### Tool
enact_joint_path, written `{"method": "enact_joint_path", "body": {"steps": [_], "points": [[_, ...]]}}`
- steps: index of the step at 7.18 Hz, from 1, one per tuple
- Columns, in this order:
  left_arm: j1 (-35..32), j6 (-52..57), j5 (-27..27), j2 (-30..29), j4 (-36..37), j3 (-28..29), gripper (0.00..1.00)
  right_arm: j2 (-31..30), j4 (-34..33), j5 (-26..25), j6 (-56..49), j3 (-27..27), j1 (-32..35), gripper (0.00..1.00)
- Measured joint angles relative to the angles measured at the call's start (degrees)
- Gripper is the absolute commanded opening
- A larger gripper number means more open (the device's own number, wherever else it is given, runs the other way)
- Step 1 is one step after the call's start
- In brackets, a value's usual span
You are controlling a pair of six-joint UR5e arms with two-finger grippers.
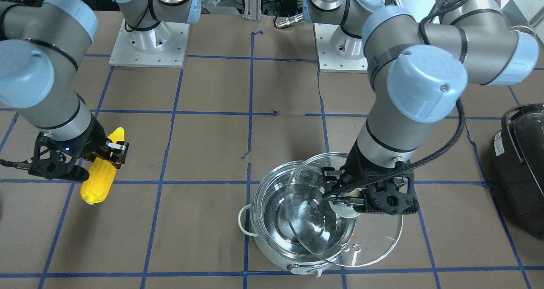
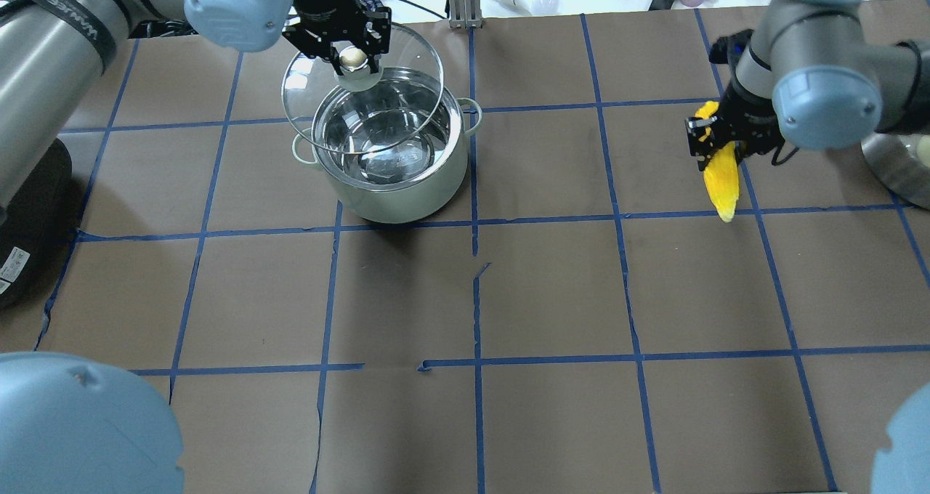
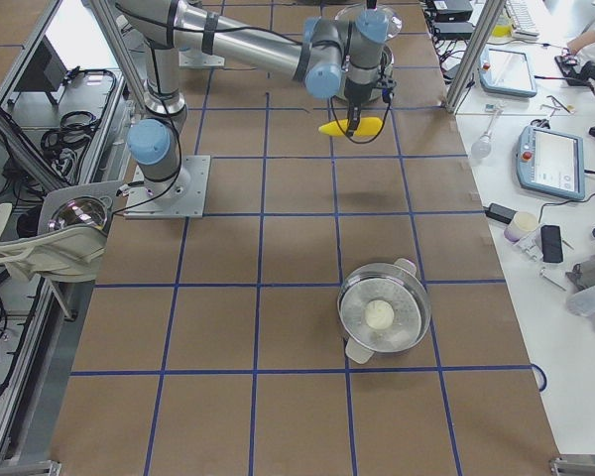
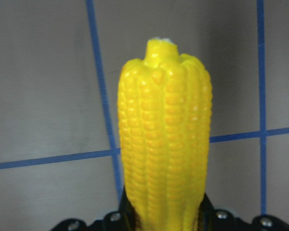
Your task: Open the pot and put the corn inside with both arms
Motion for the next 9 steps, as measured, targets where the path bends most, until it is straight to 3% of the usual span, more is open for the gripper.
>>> {"method": "enact_joint_path", "body": {"steps": [2,5,8,9], "points": [[5.5,6.4,0.2,1.5,-2.9,-0.5,0.0,4.9,6.1,0.3,12.7,-12.7,11.0,0.0],[12.7,11.7,0.3,3.3,-4.4,-5.5,0.0,18.8,5.5,1.0,22.4,-29.1,22.4,0.0],[18.1,19.5,0.3,3.9,2.7,-14.9,0.0,26.1,-2.4,4.4,23.7,-32.2,26.1,0.0],[19.1,20.8,0.4,3.9,7.2,-18.6,0.0,27.6,-4.2,4.7,22.5,-32.2,26.9,0.99]]}}
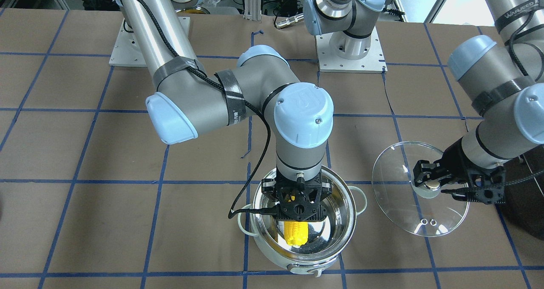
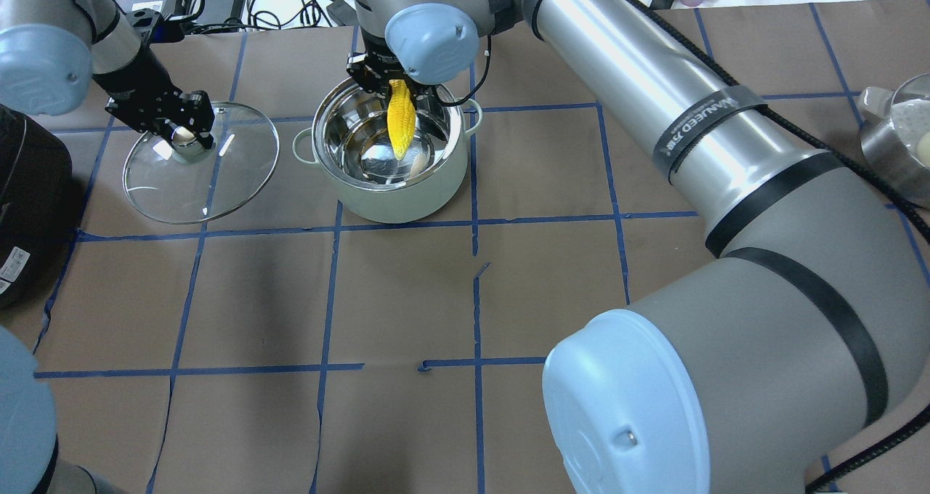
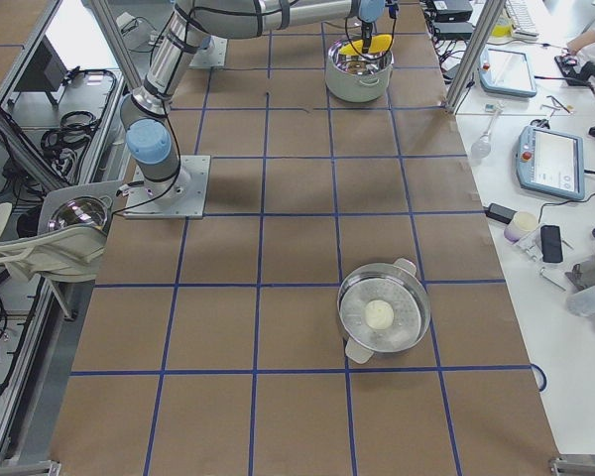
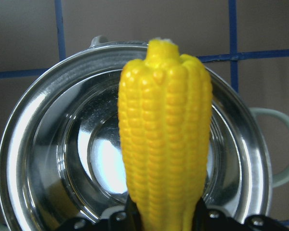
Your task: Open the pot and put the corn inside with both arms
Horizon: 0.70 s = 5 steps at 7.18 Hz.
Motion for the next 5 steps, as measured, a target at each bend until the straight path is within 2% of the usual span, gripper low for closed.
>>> {"method": "enact_joint_path", "body": {"steps": [2,5], "points": [[0.7,0.6,0.2,-0.1,9.8,-7.6,0.0,1.1,-2.2,-0.6,-6.1,0.0,0.6,1.0],[3.0,0.5,0.7,-0.1,14.7,-13.3,0.0,0.8,-3.3,-1.2,-9.5,0.0,0.6,1.0]]}}
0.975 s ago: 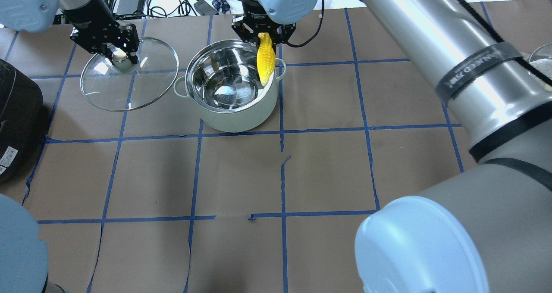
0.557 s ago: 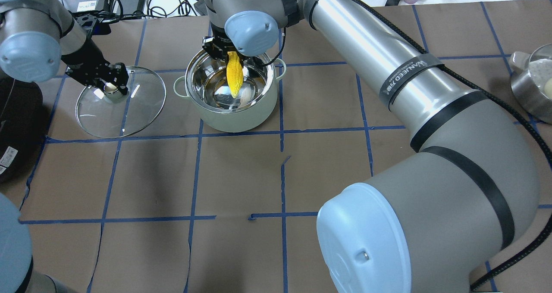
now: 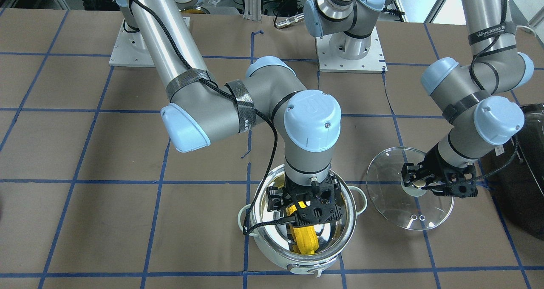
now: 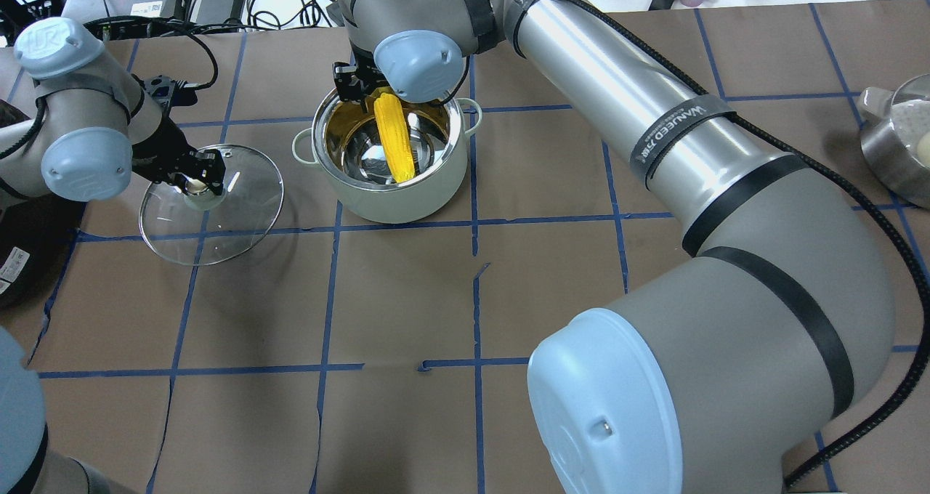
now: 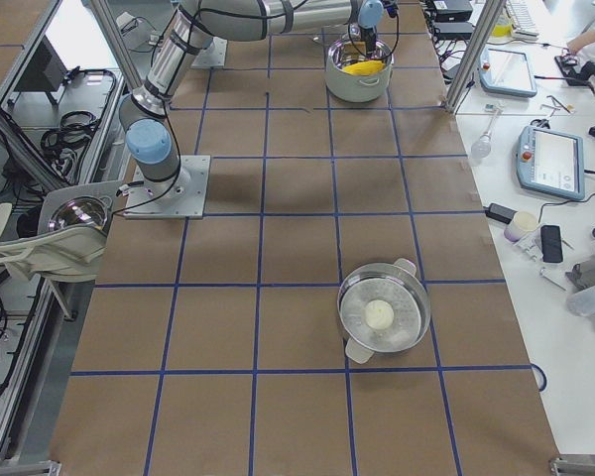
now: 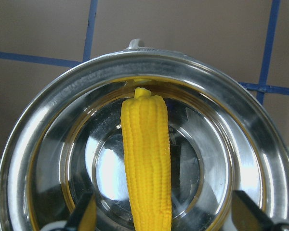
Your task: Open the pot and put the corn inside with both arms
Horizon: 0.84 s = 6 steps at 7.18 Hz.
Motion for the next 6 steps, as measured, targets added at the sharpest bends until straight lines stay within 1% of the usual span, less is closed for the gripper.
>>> {"method": "enact_joint_path", "body": {"steps": [2,3,4,6], "points": [[1.8,-0.7,0.0,0.0,0.4,-2.1,0.0,-3.1,1.7,0.0,-0.8,1.1,-1.2,1.0],[2.2,-1.2,0.1,-0.2,0.7,-2.7,0.7,-5.7,4.4,0.0,-1.0,2.8,-2.5,1.0],[2.3,-1.5,0.1,-0.6,1.2,-3.0,1.0,-9.2,6.9,0.2,-1.2,5.7,-4.5,1.0],[2.3,-1.3,0.3,-0.5,1.6,-3.0,1.0,-18.2,10.3,0.4,-1.5,13.5,-9.9,1.0]]}}
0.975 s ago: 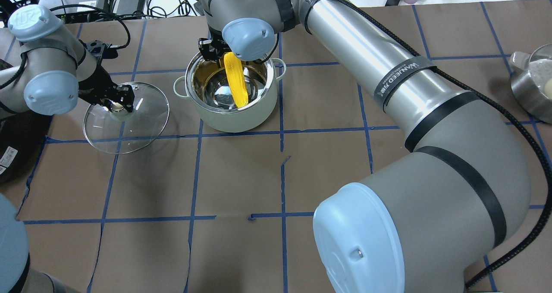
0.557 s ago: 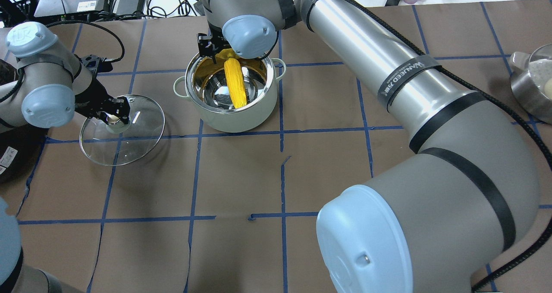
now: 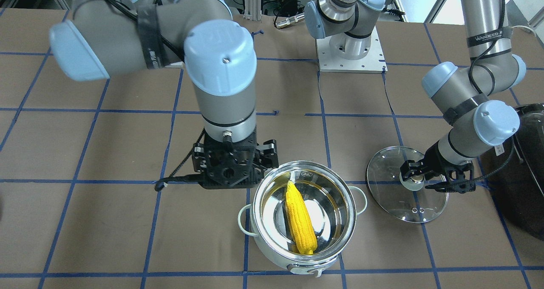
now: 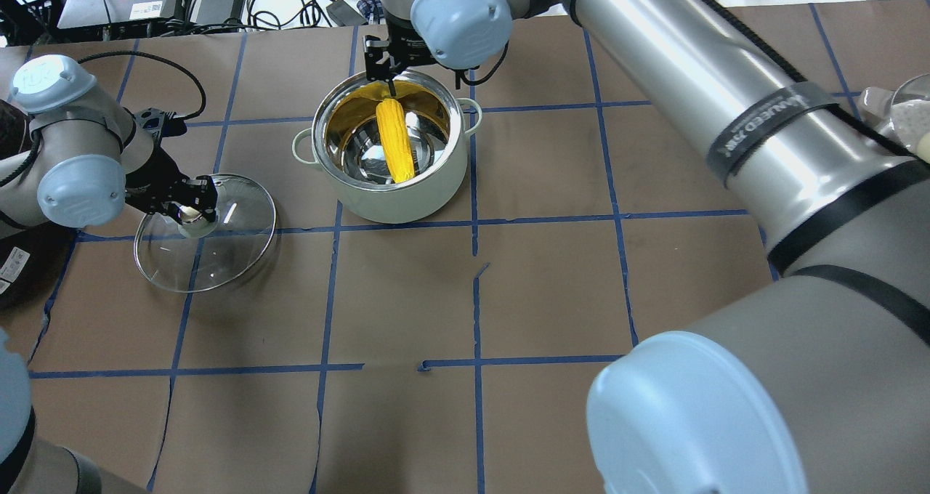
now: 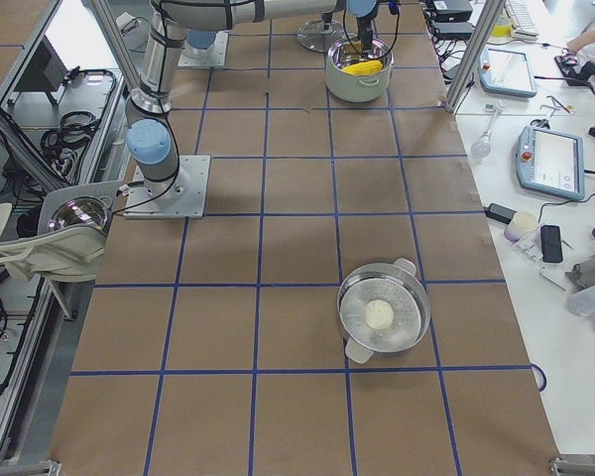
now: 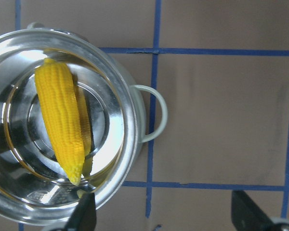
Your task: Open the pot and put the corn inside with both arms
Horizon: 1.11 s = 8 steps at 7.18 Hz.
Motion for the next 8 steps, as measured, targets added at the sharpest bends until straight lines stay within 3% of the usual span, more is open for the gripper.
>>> {"method": "enact_joint_path", "body": {"steps": [2,3,6,8], "points": [[-0.7,0.0,1.4,2.3,-3.7,2.3,1.0,-9.8,4.4,-0.1,-2.6,9.1,-5.9,1.0],[-1.6,-0.3,2.1,4.1,-9.2,5.5,1.0,-14.2,7.2,-0.5,-5.0,12.7,-8.3,1.0],[-8.2,-5.9,2.0,9.2,-27.4,18.6,1.0,-21.9,13.3,-0.9,-11.3,17.8,-12.5,1.0],[-14.0,-14.0,1.7,11.8,-31.1,21.9,1.0,-23.7,13.9,-0.9,-15.7,19.2,-14.6,1.0]]}}
